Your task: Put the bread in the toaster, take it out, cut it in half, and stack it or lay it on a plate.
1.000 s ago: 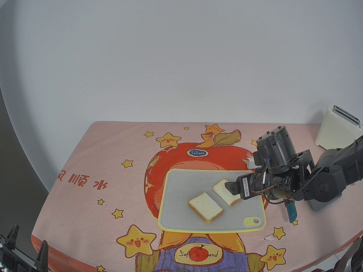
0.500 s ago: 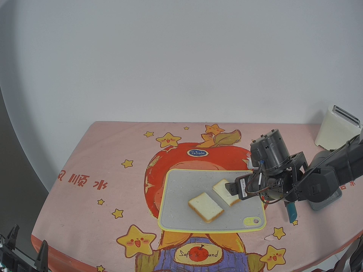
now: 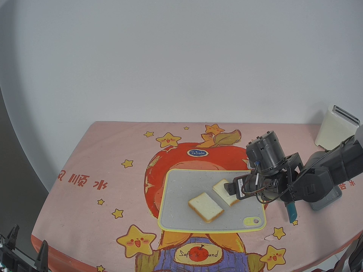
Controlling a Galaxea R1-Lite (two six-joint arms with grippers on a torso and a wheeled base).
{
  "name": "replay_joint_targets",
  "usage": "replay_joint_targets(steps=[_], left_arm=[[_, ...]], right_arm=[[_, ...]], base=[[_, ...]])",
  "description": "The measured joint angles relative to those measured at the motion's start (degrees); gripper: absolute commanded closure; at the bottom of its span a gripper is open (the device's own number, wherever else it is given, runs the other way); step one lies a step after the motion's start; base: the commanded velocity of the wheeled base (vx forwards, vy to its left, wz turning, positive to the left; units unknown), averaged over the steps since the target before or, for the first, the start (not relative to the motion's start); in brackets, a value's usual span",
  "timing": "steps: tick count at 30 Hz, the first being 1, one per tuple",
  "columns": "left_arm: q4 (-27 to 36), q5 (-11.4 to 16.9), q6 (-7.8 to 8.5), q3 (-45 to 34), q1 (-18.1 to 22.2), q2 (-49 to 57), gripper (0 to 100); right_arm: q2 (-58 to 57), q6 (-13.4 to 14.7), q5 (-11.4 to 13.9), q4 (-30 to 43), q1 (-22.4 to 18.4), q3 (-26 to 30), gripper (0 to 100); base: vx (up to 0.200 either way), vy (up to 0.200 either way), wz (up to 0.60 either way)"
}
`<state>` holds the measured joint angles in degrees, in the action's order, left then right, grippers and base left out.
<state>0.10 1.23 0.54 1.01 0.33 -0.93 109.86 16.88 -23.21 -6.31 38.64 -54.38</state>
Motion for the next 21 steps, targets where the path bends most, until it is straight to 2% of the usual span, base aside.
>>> replay_joint_targets(steps=[8, 21], left_arm=[[0.00, -0.01, 0.00, 0.00, 0.00, 0.00, 0], [0.00, 0.00, 0.00, 0.00, 0.02, 0.00, 0]], right_arm=[[0.41, 0.30, -1.10, 0.00, -0.44, -0.52, 0], [1.49, 0.30, -1.22, 0.05, -0.59, -0.35, 0]], base=[[0.000, 0.000, 0.00], [0.000, 0.000, 0.00]])
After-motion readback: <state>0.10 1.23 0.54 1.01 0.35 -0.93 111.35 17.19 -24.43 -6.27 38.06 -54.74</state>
